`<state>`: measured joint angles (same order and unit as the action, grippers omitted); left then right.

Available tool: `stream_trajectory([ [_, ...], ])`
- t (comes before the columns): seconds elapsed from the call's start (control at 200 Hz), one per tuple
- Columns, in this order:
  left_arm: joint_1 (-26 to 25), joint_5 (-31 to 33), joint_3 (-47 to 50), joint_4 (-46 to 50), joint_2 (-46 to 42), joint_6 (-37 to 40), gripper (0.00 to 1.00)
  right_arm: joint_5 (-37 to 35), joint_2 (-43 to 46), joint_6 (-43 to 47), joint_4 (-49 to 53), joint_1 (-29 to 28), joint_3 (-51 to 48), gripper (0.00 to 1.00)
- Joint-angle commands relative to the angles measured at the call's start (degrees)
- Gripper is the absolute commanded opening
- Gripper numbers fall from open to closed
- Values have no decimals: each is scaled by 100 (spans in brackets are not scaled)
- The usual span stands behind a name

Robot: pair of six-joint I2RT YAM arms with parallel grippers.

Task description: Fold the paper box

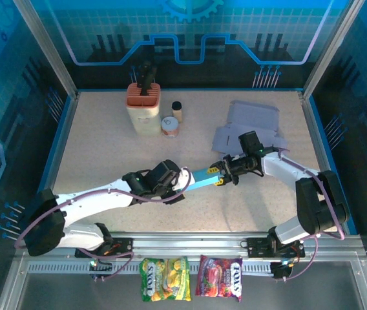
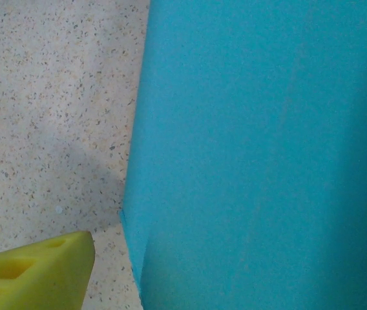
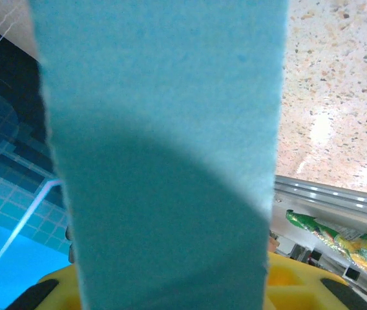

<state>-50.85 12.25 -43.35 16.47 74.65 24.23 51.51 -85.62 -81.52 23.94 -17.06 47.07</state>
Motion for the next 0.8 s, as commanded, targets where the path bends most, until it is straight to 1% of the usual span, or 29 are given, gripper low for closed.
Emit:
stream_trajectory([
  [0.0,-31,63,-162,-311,49,175,74,210,142,-288,80,89,-225,23],
  [0.07,-30,-39,-215,-249,94,213,70,249,145,-441,-113,102,-348,25],
  [0.13,-30,-175,-266,-159,115,238,64,265,143,-566,-244,119,-413,28],
  [0.2,-30,-290,-355,-22,144,249,59,290,141,-744,-449,143,-511,30],
  [0.41,-14,-549,-492,204,94,252,52,277,142,-959,-695,258,-623,37],
  [0.505,4,-682,-592,356,85,228,49,252,193,-1041,-802,324,-659,45],
  [0.65,40,-944,-685,571,49,194,47,184,277,-938,-706,475,-587,55],
  [0.795,122,-1226,-825,825,86,105,43,-131,502,-469,-76,666,-307,59],
])
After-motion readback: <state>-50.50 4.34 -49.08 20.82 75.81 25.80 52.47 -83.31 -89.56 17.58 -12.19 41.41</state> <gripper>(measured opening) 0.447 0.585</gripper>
